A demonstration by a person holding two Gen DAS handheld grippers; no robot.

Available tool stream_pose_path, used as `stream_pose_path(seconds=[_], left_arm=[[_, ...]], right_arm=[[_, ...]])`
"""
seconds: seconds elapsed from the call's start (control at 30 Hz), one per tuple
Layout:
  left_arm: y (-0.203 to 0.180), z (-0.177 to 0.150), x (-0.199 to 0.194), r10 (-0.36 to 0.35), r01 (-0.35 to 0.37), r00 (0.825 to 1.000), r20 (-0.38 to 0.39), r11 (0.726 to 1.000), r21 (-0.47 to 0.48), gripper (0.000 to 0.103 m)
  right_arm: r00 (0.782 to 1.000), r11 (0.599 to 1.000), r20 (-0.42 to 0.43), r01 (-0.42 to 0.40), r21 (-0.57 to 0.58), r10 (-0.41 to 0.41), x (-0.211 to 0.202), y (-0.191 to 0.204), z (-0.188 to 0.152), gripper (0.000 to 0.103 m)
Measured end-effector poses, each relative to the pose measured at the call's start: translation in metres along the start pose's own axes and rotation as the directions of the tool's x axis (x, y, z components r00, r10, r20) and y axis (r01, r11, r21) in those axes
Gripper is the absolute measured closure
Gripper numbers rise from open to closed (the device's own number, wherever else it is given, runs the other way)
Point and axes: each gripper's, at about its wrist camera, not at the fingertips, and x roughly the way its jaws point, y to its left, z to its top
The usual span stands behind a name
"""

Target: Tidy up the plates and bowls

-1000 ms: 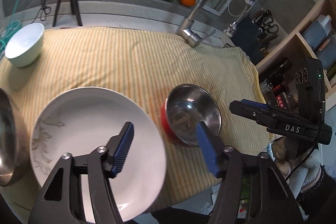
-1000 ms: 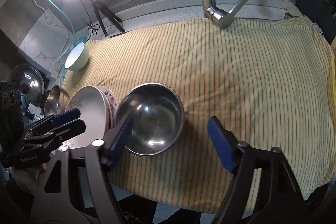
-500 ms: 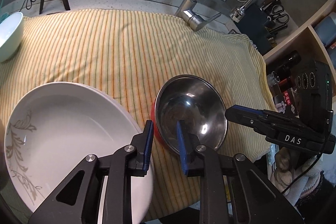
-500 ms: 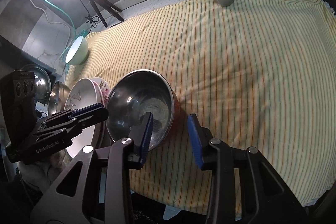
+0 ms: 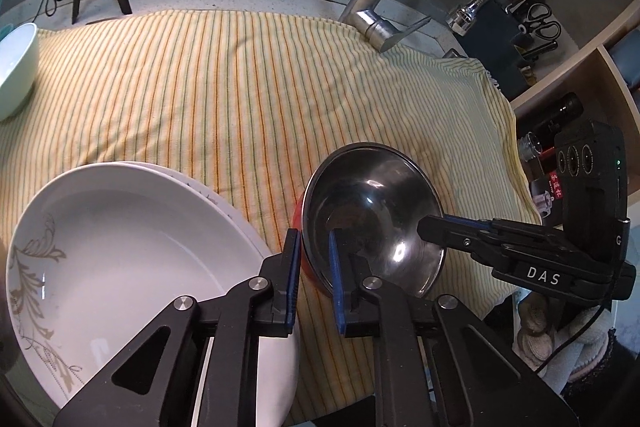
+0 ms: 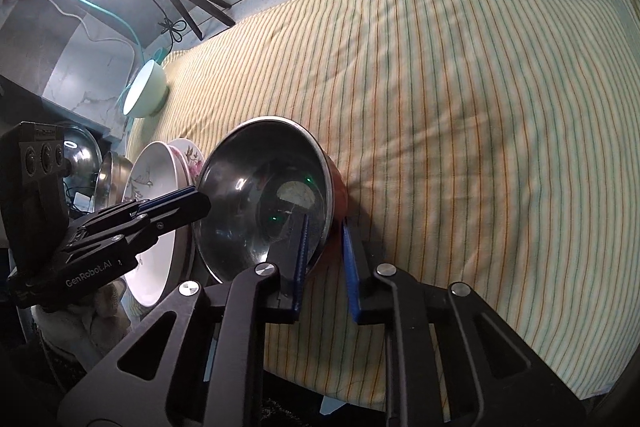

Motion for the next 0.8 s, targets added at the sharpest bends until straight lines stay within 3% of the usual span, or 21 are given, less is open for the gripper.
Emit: stream_pose_path(seconds=[0.47, 0.8], left_arm=[[-0.001, 0.003, 0.001, 0.002, -0.002, 1.0, -0.005, 1.0, 0.003, 0.092], [0.002, 0.003, -0.032, -0.024, 0.025, 0.998, 0.061, 1.0, -0.009, 0.092]], right_arm=[[1.0, 1.0, 0.008, -0.002, 0.026, 0.002, -0.001, -0.002, 0.0, 0.088], [0.999, 1.0, 0.05, -0.011, 0.003, 0.011, -0.026, 0.018, 0.004, 0.088]])
